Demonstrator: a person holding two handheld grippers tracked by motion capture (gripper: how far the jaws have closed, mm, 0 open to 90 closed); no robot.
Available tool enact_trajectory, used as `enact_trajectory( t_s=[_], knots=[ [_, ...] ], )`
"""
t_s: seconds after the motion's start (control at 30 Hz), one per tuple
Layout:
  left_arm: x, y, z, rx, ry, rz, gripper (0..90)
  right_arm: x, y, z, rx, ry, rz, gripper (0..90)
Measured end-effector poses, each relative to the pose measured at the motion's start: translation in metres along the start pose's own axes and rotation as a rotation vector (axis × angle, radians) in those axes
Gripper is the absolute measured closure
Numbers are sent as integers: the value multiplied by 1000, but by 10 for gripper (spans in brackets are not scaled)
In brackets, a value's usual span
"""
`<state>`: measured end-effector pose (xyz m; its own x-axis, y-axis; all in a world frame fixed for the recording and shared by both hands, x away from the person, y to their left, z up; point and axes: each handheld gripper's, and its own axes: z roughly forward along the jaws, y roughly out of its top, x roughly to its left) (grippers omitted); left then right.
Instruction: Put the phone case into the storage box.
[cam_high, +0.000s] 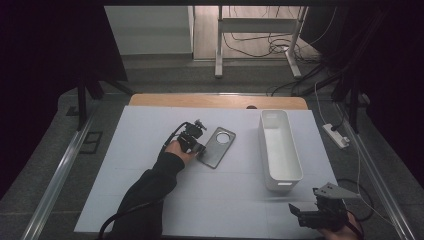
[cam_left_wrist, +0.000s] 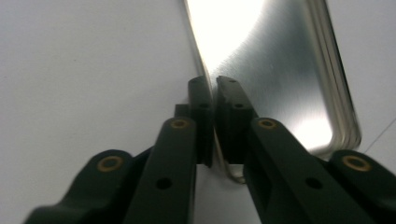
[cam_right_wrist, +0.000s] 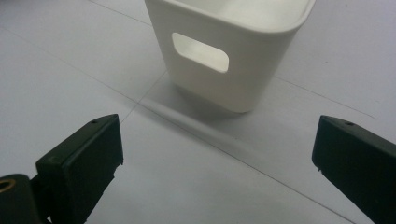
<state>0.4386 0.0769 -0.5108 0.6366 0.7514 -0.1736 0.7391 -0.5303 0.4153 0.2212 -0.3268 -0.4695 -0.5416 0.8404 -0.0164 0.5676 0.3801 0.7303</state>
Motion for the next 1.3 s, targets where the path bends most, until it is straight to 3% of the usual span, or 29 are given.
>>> enact_trajectory(
  t_s=[0.3,0.4,0.6,0.8,1.03,1.3],
  knots=[
    [-1,-1,0,-5,7,4,892,0,0,0,-1,0,1,22],
    [0,-3,0,-12,-27,0,892,0,0,0,-1,0,2,22],
    [-5,-10,-10,-65,-52,44,892,0,0,0,-3,1,1,23],
    [-12,-19,-24,-123,-45,92,892,0,0,0,-6,1,1,23],
    [-16,-30,-37,-180,-58,104,892,0,0,0,-6,1,1,23],
    [-17,-47,-52,-234,-43,115,892,0,0,0,-6,0,1,23]
  ],
)
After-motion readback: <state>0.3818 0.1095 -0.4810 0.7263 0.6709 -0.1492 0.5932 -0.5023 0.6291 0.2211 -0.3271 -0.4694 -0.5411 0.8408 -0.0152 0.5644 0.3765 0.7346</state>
